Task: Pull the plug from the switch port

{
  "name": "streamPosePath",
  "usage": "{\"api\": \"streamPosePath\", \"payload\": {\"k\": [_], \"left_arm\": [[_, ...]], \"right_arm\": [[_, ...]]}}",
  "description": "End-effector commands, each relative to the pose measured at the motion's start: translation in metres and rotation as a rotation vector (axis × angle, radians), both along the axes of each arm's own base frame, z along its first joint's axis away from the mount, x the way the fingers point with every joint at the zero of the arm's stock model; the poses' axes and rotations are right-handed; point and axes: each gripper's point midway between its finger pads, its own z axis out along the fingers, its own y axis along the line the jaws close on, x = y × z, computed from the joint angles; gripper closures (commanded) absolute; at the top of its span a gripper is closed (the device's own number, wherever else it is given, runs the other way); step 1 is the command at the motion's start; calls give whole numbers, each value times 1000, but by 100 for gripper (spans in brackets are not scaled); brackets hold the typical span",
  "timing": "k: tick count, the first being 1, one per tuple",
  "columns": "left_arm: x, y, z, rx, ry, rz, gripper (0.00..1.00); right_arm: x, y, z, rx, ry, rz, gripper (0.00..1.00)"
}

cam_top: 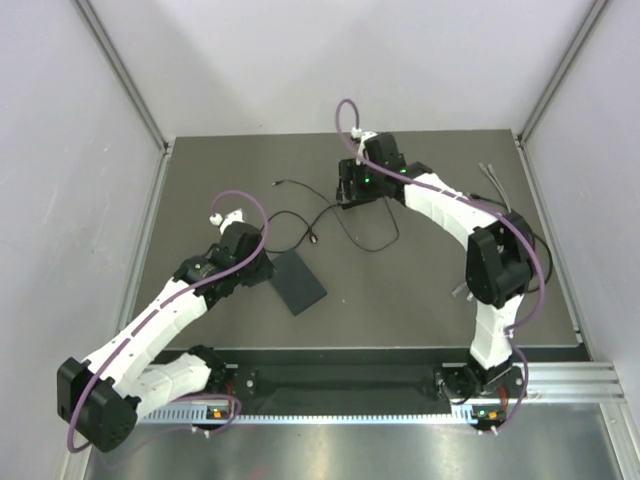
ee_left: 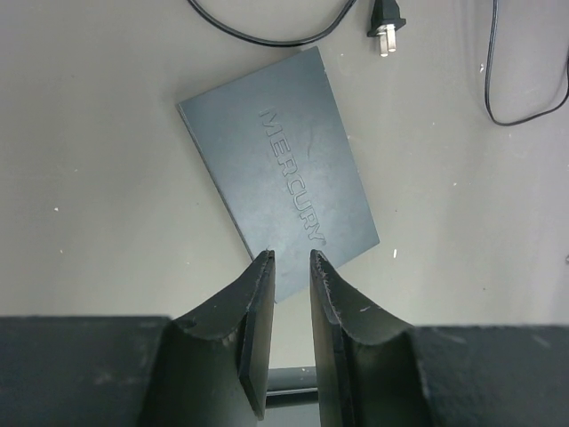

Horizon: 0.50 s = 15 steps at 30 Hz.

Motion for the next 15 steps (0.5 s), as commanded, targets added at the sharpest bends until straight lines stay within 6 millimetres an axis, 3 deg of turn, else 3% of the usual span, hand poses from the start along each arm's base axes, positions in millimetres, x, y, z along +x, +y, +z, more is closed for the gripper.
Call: {"api": "streamPosePath", "payload": {"k": [1,6,15], "left_arm": [[2,-4,8,-22,-33,-14,72],[-1,-3,17,-37,-54,-20,72],[-3,1,10,4,-24,-22,72]], "right_arm": [[-10,-25,-42,-246,11,-41,34],[3,-26,-53,-270,-7,-105,35],[39,-15,-92,-310,-15,-140,37]]}}
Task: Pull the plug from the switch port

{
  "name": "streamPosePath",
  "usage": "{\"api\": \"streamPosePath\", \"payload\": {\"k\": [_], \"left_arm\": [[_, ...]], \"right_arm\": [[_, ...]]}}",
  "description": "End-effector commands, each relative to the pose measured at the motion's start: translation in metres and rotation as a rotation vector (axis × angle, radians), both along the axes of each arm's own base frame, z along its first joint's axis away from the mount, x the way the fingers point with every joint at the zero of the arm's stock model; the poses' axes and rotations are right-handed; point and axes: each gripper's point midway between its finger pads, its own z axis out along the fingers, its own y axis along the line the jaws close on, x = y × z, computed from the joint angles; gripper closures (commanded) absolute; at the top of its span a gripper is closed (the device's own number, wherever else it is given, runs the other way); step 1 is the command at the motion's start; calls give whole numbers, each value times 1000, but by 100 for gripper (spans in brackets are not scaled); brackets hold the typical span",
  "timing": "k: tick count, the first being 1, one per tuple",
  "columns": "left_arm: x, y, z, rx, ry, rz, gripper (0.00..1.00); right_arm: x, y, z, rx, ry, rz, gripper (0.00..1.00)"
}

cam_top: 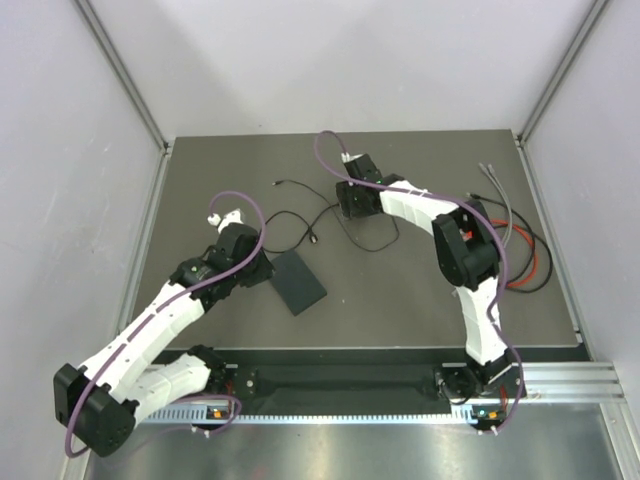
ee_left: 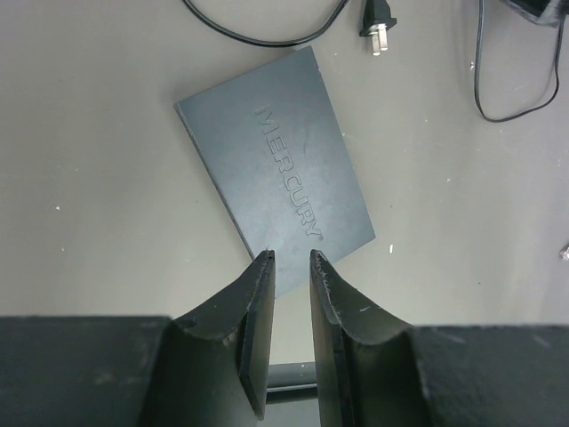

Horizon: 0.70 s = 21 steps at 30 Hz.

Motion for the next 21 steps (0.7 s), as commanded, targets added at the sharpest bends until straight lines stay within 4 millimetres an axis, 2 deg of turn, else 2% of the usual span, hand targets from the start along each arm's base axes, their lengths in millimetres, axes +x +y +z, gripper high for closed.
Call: {"api": "streamPosePath", "payload": {"k": [1,5,8,10,11,13,14,16,17,18,19,20,21], "left_arm": [[2,1,3,21,-7,-8,72],[6,6,3,57,-9,5,71],[10,15,0,116,4,36,70],[13,21,-11,163,39,67,69],[15,24,-11,184,52,78,69],[23,35,-17,260,66,126,69],[31,35,-12,266,58,135,69],[45,41,-18,298,74,142,69],[53,41,-16,294,71,143,69],[62,52,-25,316,108,159,70],[68,53,-29,303,129,151,71],[77,55,-29,296,129,146,73],[84,61,-41,298,177,149,78]], "right_arm": [[33,6,12,-3,-105,-26,38],[57,11,12,-15,-168,-41,38],[76,15,18,-24,-220,-44,38],[85,15,21,-36,-229,-35,37],[97,20,29,-22,-248,-31,37],[102,22,34,-39,-241,-19,36],[102,21,40,-50,-228,-17,35],[93,20,47,-37,-208,-24,34],[77,14,57,-30,-195,-28,34],[67,12,61,-9,-181,-44,33],[54,11,67,12,-166,-39,33],[29,2,74,10,-150,-39,33],[15,-2,80,17,-147,-57,33]]}}
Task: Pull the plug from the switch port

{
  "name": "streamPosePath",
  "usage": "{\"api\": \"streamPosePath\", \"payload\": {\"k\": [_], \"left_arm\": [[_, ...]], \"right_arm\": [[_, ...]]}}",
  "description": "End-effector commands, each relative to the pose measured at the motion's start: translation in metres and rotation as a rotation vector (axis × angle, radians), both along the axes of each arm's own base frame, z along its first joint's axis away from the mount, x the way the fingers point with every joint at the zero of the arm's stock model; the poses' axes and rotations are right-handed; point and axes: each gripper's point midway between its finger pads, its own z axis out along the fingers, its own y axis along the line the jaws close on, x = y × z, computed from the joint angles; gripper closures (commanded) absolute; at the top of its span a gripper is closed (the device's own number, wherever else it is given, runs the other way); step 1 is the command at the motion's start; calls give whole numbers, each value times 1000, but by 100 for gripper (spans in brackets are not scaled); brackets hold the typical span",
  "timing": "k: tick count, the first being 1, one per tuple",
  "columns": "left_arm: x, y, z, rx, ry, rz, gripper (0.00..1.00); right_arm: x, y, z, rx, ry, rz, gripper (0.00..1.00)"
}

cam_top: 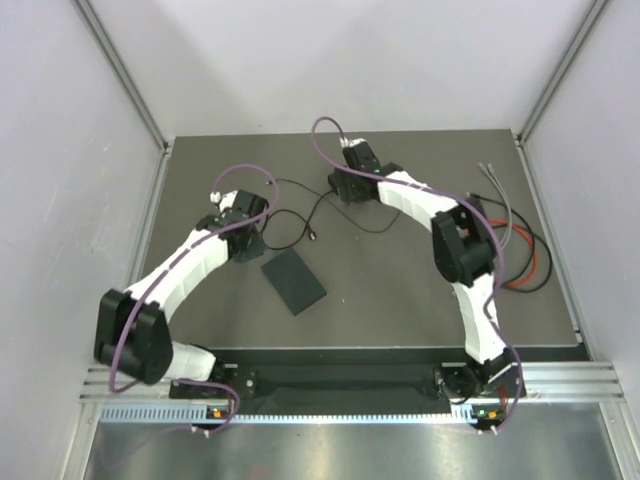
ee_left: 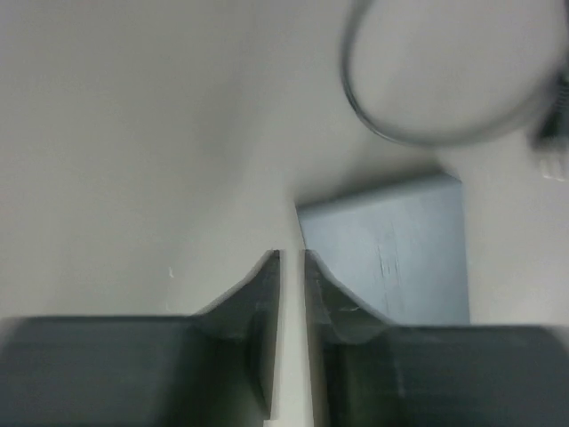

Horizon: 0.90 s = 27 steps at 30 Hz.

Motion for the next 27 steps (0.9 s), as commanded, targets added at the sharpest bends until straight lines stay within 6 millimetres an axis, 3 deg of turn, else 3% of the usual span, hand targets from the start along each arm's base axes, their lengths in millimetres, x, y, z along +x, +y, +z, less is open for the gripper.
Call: {"api": "streamPosePath", "payload": {"k": [1,2,3,4,5,6,7,10,11,13,14,19,27], "left_arm": [[29,10,-5,3,35,-42,90],[37,9,-3,4,39,-50,94],[39,10,-15,21,84,-51,98],[39,10,-19,33,109,-67,100],[42,4,-25,17,142,-85,100],[42,1,-29,10,158,-103,100],[44,-3,-33,-6,161,-119,100],[44,-10,-48,-18,204,-153,100],[45,-9,-52,-10,214,-154,100],[45,-7,-54,-2,215,-155,100],[45,-7,-55,-1,207,-158,100],[39,-7,-62,-4,225,-170,100],[14,-12,-78,-63,259,-192,100]], "right_arm": [[-51,-14,64,64,-29,-32,33],[-81,-22,71,70,-25,-19,34],[-97,-22,75,92,-21,-19,35],[-115,-19,98,156,-43,12,38],[-141,-19,79,159,19,39,44],[-160,-11,79,221,61,60,54],[-181,-13,78,249,80,72,74],[-227,15,80,348,119,126,99],[-254,26,64,342,161,163,100],[-272,47,63,438,186,160,100],[-293,55,47,458,235,163,100],[-316,91,21,556,279,165,100],[-313,105,-6,583,313,122,100]]}}
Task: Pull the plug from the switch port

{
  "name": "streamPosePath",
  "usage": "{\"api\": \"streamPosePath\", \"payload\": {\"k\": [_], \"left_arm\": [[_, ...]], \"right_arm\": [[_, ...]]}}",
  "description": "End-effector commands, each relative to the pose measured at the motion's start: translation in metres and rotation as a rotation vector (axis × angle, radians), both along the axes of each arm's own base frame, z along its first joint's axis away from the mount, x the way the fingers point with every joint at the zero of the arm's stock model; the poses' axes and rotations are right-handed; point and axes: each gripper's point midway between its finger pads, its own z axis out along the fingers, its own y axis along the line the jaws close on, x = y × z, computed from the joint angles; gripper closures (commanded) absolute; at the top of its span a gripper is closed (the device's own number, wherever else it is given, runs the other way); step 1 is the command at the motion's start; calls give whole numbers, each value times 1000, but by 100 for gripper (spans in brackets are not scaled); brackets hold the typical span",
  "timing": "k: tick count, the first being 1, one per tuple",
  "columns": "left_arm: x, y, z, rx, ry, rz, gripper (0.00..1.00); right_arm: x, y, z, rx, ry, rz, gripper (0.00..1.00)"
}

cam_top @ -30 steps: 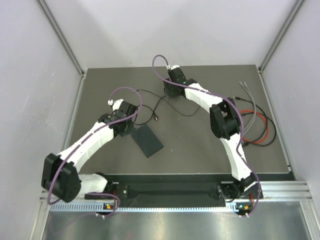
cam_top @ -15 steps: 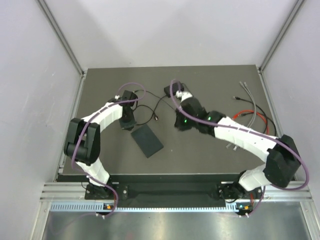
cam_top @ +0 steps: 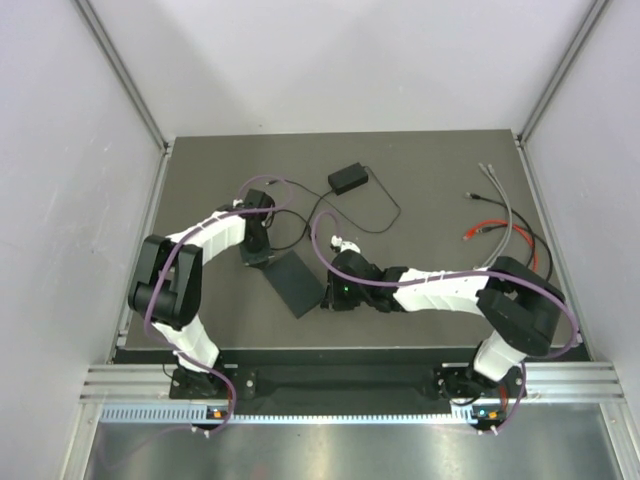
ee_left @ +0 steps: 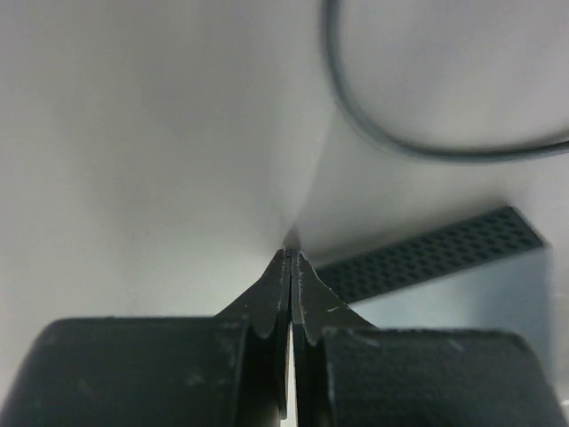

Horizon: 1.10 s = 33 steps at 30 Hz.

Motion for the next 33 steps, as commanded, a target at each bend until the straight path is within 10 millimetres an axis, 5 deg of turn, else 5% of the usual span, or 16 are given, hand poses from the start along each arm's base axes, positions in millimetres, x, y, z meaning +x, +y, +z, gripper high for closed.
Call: {"api": "streamPosePath", "payload": {"k": [1,10,20,29,33], "left_arm": [[-8,-5,4,-45,-25,-21,100],[-45,-31,1,-183,4,-43,100],[-81,-102,4,-302,1,-128,100],[-91,-173,2,-378,21,-213,100],[-91,-185,1,-374,18,-223,100]], "right_arm": [[9,31,16,127,-22,-8,100],[16,21,2,92,-19,-38,100],[40,-30,-6,28,-63,-84,100],[62,-66,0,-44,-138,-100,98],[73,-82,4,-67,-165,-119,98]]}}
